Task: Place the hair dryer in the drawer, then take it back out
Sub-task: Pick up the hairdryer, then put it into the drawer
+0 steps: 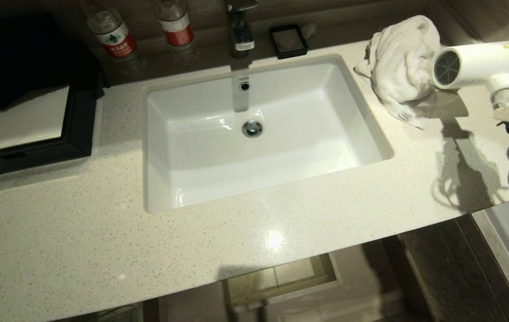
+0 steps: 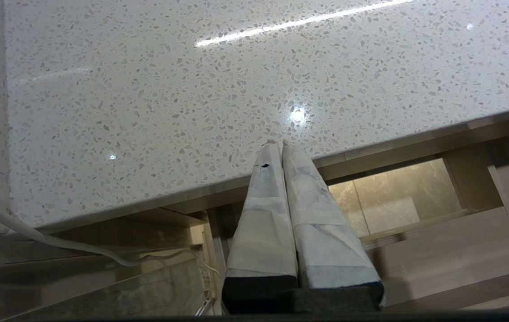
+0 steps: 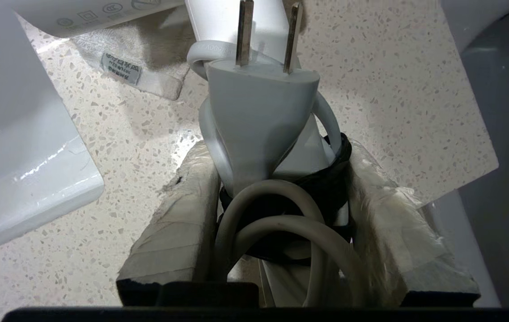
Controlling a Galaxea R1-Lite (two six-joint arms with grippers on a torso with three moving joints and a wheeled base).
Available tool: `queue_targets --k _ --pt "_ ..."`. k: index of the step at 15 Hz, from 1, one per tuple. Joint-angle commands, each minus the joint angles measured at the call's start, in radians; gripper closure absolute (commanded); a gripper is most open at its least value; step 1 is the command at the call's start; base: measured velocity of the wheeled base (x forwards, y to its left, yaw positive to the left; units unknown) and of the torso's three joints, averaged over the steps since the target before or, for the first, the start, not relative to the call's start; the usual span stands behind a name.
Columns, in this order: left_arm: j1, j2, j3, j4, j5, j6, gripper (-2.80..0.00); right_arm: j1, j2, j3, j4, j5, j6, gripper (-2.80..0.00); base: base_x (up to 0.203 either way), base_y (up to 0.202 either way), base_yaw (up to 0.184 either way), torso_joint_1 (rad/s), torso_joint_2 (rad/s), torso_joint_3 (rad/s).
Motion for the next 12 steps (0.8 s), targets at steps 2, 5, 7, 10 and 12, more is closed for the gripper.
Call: queue_targets --k 2,5,7,10,12 --pt "0.000 -0.001 0.000 0.000 0.000 0.000 0.00 -0.001 -0.063 0.016 -0.006 -0.010 -0.039 0.00 0.000 0.000 0.000 0.000 0.00 0.000" --pt "0.000 -0.002 0.001 0.000 0.000 0.000 0.00 0.009 -0.086 0.036 -0.007 -0.013 -0.041 0.00 0.000 0.000 0.000 0.000 0.00 0.000" --pt "0.000 -0.001 0.000 0.000 0.000 0.000 0.00 0.013 -0.095 0.045 -0.007 -0.020 -0.050 0.00 0.000 0.000 0.000 0.000 0.00 0.000" --pt "0.000 0.000 0.002 0.000 0.000 0.000 0.00 0.016 -0.106 0.053 -0.004 -0.021 -0.052 0.00 0.000 0.000 0.000 0.000 0.00 0.000" --pt "0.000 -0.001 0.001 0.000 0.000 0.000 0.00 0.016 -0.118 0.058 -0.006 -0.021 -0.052 0.00 0.000 0.000 0.000 0.000 0.00 0.000"
